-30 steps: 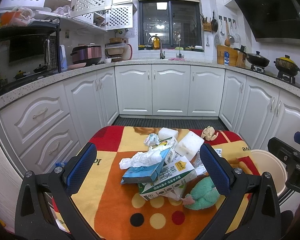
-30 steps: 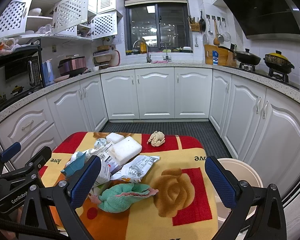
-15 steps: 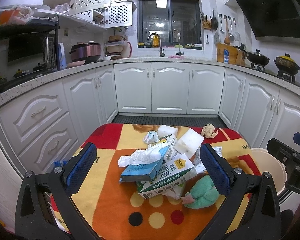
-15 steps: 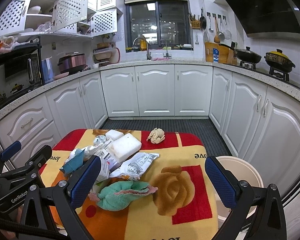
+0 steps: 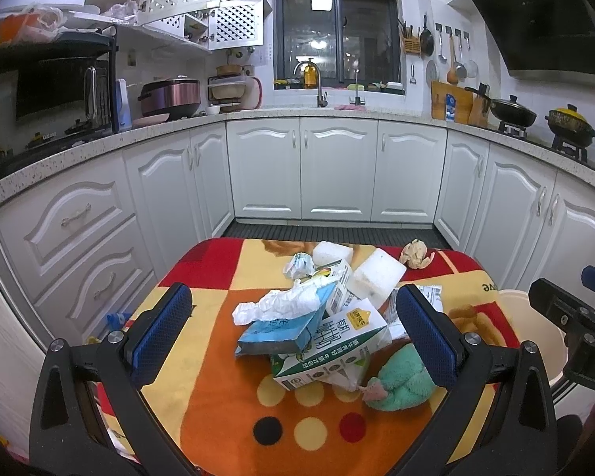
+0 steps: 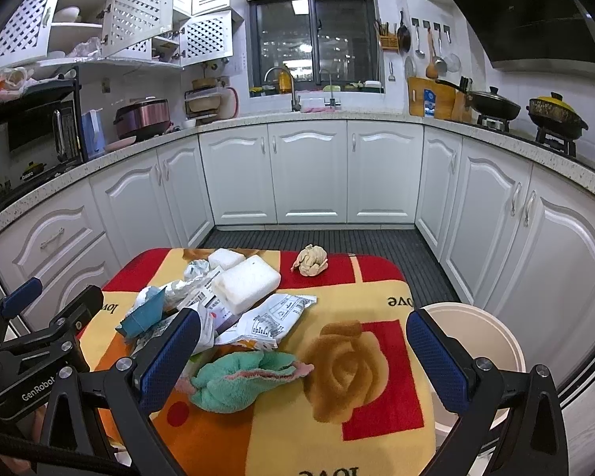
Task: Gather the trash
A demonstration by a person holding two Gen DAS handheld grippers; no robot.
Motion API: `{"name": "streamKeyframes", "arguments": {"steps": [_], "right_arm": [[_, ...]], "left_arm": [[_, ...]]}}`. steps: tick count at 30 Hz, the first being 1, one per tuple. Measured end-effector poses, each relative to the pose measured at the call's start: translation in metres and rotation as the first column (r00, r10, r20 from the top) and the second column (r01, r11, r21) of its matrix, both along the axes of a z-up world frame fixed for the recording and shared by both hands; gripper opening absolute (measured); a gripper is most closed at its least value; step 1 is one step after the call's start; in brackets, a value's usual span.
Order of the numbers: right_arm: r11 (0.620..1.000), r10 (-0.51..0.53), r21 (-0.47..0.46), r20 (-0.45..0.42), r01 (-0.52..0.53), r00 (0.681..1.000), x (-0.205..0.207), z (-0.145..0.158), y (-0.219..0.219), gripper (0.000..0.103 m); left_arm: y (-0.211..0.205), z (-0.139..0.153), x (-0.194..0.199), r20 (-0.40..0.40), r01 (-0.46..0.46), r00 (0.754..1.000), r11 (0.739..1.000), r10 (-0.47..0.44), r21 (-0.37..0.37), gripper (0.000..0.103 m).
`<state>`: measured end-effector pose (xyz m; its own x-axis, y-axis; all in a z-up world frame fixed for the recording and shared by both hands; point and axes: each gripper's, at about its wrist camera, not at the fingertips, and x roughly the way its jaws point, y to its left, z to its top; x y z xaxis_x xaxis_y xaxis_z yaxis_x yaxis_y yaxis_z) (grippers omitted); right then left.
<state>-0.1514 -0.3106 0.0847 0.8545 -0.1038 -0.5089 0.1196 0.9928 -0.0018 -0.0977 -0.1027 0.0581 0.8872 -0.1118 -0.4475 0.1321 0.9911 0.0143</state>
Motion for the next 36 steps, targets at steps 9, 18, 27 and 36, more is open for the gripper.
{"name": "streamKeyframes", "arguments": {"steps": [9,18,27,36], "right_arm": [[1.000,0.003,-0.007,0.006,-0.003,1.000,0.001,-0.003,0.002,0.103],[1.000,0.011,0.009,-0.025,-0.011,1.000,0.005,-0.012,0.003,0.103],[1.000,0.016,0.014,-0.056,-0.016,0.998,0.011,-0.018,0.003,0.103],[0.999,0.043,0.017,-0.118,-0.041,0.992,0.020,-0.030,0.003,0.103]], "left_arm": [[0.000,-0.002,0.000,-0.005,-0.001,1.000,1.000,0.001,-0.001,0.102],[0.002,-0.008,0.004,-0.029,-0.003,1.000,1.000,0.003,-0.004,0.102],[0.004,-0.010,0.007,-0.046,-0.018,0.999,1.000,0.018,-0.004,0.102],[0.030,-0.026,0.025,-0.120,0.016,0.993,1.000,-0.013,0.024,0.102]]}}
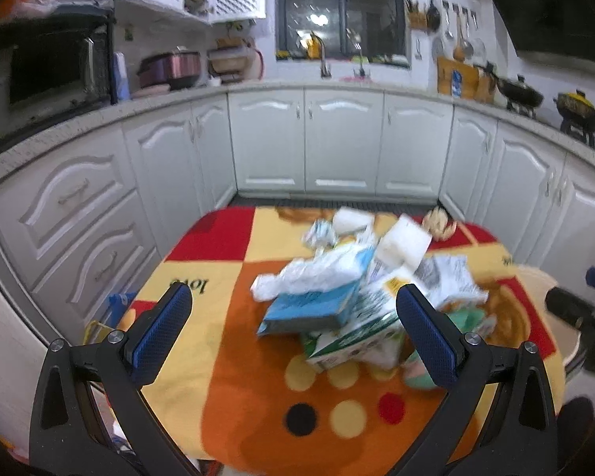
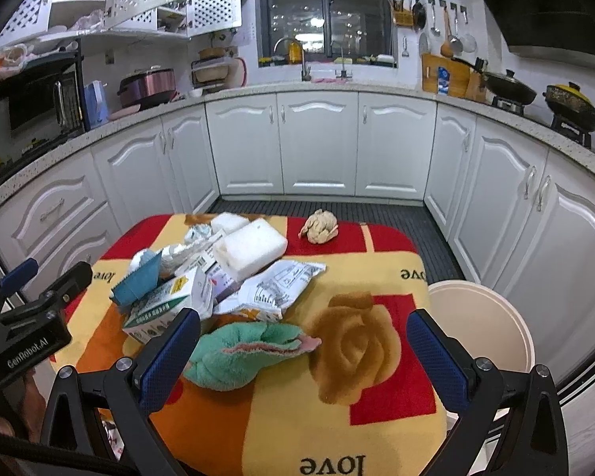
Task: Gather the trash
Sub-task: 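Grasp the white tissue with the left tool while the right tool grasps the crumpled beige paper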
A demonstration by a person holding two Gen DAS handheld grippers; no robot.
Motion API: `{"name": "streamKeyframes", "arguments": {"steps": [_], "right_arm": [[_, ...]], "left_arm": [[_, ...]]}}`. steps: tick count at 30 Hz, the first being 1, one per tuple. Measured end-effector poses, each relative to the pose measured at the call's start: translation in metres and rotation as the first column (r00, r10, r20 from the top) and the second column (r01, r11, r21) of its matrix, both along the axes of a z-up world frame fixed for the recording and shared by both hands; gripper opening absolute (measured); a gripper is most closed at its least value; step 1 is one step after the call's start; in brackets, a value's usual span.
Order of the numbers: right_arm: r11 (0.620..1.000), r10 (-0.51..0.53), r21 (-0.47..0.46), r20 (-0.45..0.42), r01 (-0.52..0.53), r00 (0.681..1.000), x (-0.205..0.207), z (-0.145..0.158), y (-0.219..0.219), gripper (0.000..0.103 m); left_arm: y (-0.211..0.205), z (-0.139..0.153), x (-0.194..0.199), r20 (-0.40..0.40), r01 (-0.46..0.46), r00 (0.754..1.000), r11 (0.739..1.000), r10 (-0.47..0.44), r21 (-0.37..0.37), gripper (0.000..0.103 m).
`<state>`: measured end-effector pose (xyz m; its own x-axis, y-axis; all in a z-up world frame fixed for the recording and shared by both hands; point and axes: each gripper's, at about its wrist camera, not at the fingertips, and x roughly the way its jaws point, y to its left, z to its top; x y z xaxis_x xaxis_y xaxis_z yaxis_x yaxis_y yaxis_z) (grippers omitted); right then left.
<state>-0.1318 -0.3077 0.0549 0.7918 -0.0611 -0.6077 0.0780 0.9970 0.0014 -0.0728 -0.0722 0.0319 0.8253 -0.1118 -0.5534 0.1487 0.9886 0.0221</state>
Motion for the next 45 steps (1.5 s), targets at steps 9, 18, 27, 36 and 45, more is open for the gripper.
{"name": "streamKeyframes", "arguments": {"steps": [9,18,27,36,45], "right_arm": [[0.996,0.050,0.074,-0.115,-0.042,0.992,0.024,-0.021,-0.010,0.103],[0.984,0.084,0.168,-0.138,-0.060,0.987,0.053,-0.017,-0.023,0.103],[0.980,0.061,0.195,-0.167,-0.028,0.984,0.091,-0.018,-0.042,0.103],[0.988,0.057,0.149,-0.194,-0.028,0.979,0.121,-0.026,-0.047,0.103],[0.990,0.053,0.140,-0.168,-0.029,0.984,0.140,-0.015,-0.053,0.103]], "left_arm": [[0.036,-0.017,0.037,-0.165,0.066,0.984,0.997,-0.070,-0.029,0.102],[0.026,-0.015,0.107,-0.278,0.144,0.945,0.983,-0.172,-0.117,0.102],[-0.005,-0.052,0.162,-0.423,0.266,0.853,0.952,-0.306,-0.153,0.087],[0.014,-0.047,0.167,-0.420,0.275,0.832,0.928,-0.361,-0.252,0.036],[0.045,-0.035,0.167,-0.383,0.206,0.876,0.945,-0.294,-0.253,0.008]]}}
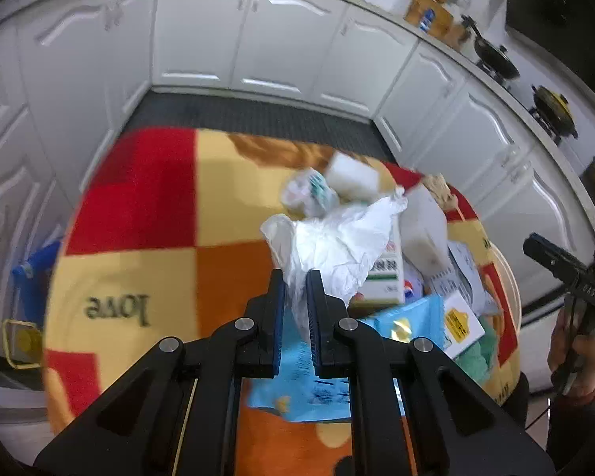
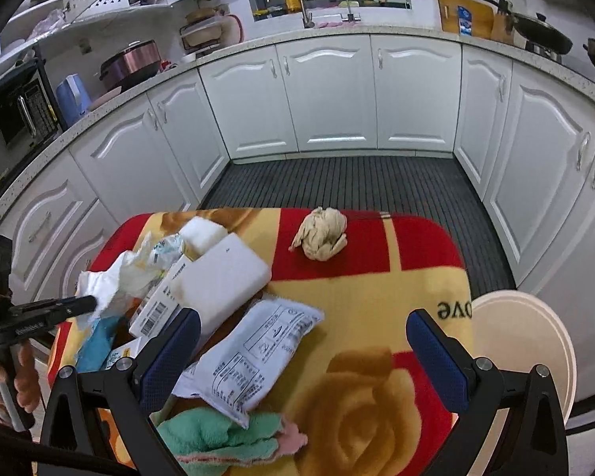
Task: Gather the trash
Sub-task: 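Grasp the white tissue with the left tool while the right tool grasps the crumpled beige paper, then carry both items to the beige bin and open both tools to drop them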
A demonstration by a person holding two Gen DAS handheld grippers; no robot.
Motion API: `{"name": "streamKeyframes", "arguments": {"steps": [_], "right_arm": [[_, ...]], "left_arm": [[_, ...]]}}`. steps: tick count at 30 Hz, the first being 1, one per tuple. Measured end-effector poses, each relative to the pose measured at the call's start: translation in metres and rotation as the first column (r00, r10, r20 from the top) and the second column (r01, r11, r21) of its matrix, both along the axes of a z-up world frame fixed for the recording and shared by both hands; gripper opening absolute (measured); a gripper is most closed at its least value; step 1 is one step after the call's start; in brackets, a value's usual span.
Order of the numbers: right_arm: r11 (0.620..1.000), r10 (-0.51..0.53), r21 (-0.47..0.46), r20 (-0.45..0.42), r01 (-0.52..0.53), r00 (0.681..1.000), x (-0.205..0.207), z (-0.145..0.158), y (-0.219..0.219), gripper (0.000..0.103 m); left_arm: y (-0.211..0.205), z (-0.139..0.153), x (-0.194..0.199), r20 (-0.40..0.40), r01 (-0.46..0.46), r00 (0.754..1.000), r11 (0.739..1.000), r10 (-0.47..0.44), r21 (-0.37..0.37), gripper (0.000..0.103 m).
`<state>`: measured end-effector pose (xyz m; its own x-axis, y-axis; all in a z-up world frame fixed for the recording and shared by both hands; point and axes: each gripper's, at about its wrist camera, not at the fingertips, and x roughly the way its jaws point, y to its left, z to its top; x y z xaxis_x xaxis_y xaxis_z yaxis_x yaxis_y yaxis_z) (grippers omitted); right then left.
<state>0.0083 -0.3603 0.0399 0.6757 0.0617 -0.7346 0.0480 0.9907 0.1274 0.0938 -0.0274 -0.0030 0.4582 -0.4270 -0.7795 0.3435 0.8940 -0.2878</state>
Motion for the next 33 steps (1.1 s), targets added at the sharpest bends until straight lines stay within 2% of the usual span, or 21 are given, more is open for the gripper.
{"name": "streamKeyframes", "arguments": {"steps": [4,6,8,10,13,15,17,20,25,27,28,29,30,31,32,33], "right_arm": [[1.000,0.003,-0.007,-0.005,-0.003,1.000,0.008,0.000,-0.002,0.103],[1.000,0.004,0.005,-0.012,-0.004,1.000,0.011,0.000,-0.004,0.103],[1.000,0.007,0.015,-0.023,-0.007,1.000,0.016,-0.001,-0.006,0.103],[1.000,0.009,0.009,-0.031,-0.009,0.999,0.020,-0.003,-0.008,0.103],[1.000,0.011,-0.006,-0.045,-0.011,0.999,0.031,-0.005,-0.011,0.103],[1.000,0.012,-0.006,-0.061,-0.013,0.998,0.040,-0.008,-0.012,0.103],[1.000,0.012,-0.008,-0.078,-0.013,0.997,0.052,-0.012,-0.014,0.103],[1.000,-0.005,-0.020,-0.108,0.003,0.994,0.076,-0.020,-0.015,0.103],[0.998,-0.062,0.018,-0.154,0.066,0.986,0.120,-0.038,-0.023,0.103],[0.997,-0.058,0.040,-0.185,0.066,0.981,0.136,-0.048,-0.023,0.101],[0.996,-0.057,0.052,-0.208,0.069,0.976,0.144,-0.056,-0.025,0.094],[0.995,-0.053,0.064,-0.228,0.070,0.972,0.150,-0.062,-0.026,0.088],[0.993,-0.042,0.092,-0.255,0.067,0.966,0.154,-0.070,-0.028,0.071],[0.989,-0.032,0.129,-0.286,0.072,0.958,0.156,-0.078,-0.030,0.046],[0.985,-0.031,0.154,-0.303,0.081,0.952,0.155,-0.083,-0.033,0.036],[0.982,-0.036,0.169,-0.293,0.089,0.955,0.150,-0.083,-0.036,0.032]], "left_arm": [[0.010,0.004,0.006,-0.001,-0.047,0.999,0.999,0.047,0.002,0.010],[0.010,0.000,0.013,-0.014,-0.060,0.998,0.998,0.061,0.028,0.020],[0.011,-0.004,0.018,-0.011,-0.084,0.996,0.996,0.084,0.037,0.044],[0.012,-0.006,0.022,0.008,-0.102,0.995,0.994,0.102,0.032,0.057],[0.003,-0.011,0.031,0.042,-0.121,0.992,0.991,0.119,0.056,0.058],[-0.008,-0.021,0.041,0.024,-0.111,0.994,0.991,0.109,0.078,0.058],[-0.021,-0.036,0.053,-0.001,-0.103,0.995,0.986,0.104,0.131,0.058],[-0.034,-0.048,0.062,-0.005,-0.101,0.995,0.978,0.104,0.181,0.058],[-0.034,-0.059,0.069,-0.029,-0.109,0.993,0.977,0.116,0.183,0.056],[-0.032,-0.063,0.072,-0.043,-0.107,0.992,0.978,0.117,0.181,0.048],[-0.030,-0.063,0.073,-0.043,-0.103,0.993,0.979,0.112,0.174,0.044],[-0.027,-0.061,0.074,-0.056,-0.095,0.993,0.984,0.104,0.151,0.032],[-0.024,-0.061,0.075,-0.069,-0.095,0.992,0.987,0.105,0.134,0.027],[-0.019,-0.058,0.075,-0.085,-0.099,0.990,0.990,0.108,0.100,0.017],[-0.014,-0.057,0.076,-0.099,-0.105,0.989,0.992,0.111,0.071,0.016],[-0.008,-0.053,0.074,-0.107,-0.118,0.987,0.992,0.123,0.048,0.015]]}}
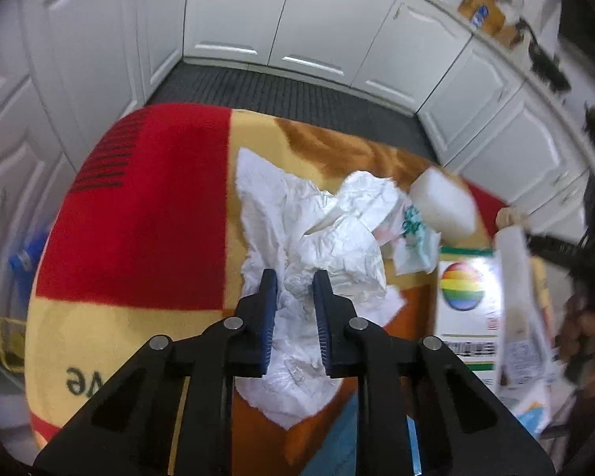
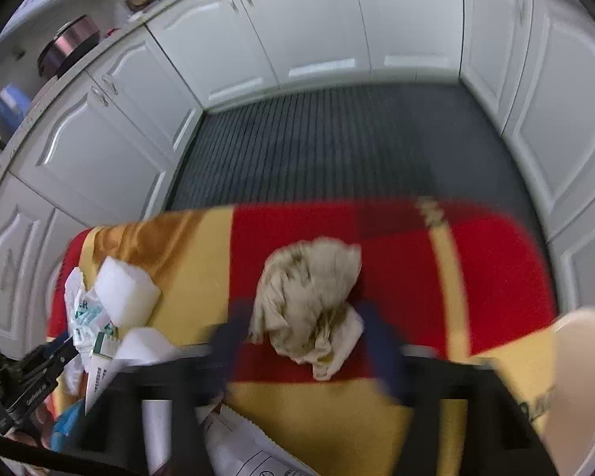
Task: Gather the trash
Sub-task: 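Carry both items to the beige bin and open both tools to drop them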
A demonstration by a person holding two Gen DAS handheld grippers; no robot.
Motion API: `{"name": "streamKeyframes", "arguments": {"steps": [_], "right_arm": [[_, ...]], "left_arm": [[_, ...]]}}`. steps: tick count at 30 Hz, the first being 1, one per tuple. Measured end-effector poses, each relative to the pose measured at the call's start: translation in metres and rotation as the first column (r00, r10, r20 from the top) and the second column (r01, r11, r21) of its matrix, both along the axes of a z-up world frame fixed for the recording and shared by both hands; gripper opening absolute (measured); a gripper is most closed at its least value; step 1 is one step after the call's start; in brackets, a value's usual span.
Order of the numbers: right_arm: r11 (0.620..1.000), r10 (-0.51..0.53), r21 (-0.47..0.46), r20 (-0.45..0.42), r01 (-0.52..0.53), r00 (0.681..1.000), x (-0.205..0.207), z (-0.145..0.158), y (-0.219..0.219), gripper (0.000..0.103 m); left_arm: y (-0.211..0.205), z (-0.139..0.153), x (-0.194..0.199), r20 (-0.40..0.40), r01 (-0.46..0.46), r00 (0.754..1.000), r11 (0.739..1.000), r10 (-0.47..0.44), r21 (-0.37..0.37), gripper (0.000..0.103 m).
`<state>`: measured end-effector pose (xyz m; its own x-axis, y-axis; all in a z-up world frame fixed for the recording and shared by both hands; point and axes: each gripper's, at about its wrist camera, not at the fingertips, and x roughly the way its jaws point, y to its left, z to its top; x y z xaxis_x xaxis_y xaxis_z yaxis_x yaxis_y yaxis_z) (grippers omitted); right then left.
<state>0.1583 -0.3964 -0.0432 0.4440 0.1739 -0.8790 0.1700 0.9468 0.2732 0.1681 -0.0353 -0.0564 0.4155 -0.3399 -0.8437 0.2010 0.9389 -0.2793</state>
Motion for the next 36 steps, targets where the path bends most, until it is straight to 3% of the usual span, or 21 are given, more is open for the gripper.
{"name": "streamKeyframes", "arguments": {"steps": [6,11,15,20,26,34,36], "right_arm": [[0.996,0.058,-0.072,0.123,-0.049,0.991,-0.047,0.039,0.003,0.027],[0.995,0.098,-0.053,0.197,-0.089,0.976,-0.094,0.066,0.000,0.027],[0.994,0.107,-0.048,0.232,-0.099,0.967,-0.131,0.080,-0.009,0.027],[0.994,0.079,-0.092,0.269,-0.057,0.960,-0.173,0.093,-0.032,0.027],[0.991,0.014,-0.131,0.281,0.024,0.960,-0.220,0.096,-0.069,0.027],[0.976,-0.110,-0.162,0.218,0.147,0.970,-0.268,0.064,-0.134,0.027],[0.976,-0.147,-0.134,0.194,0.175,0.970,-0.276,0.051,-0.150,0.027]], "left_arm": [[0.016,0.028,-0.022,0.046,-0.025,0.999,1.000,0.025,-0.010,0.013],[0.011,0.072,-0.058,0.135,-0.001,0.991,1.000,0.003,-0.021,0.013],[-0.016,0.110,-0.088,0.207,0.066,0.976,0.998,-0.061,-0.016,0.013],[-0.060,0.135,-0.121,0.250,0.167,0.955,0.986,-0.158,-0.016,0.013],[-0.138,0.140,-0.157,0.254,0.315,0.921,0.948,-0.296,-0.038,0.013],[-0.248,0.122,-0.189,0.212,0.448,0.877,0.893,-0.432,-0.033,0.013],[-0.278,0.114,-0.194,0.198,0.470,0.867,0.882,-0.457,-0.024,0.013]]}}
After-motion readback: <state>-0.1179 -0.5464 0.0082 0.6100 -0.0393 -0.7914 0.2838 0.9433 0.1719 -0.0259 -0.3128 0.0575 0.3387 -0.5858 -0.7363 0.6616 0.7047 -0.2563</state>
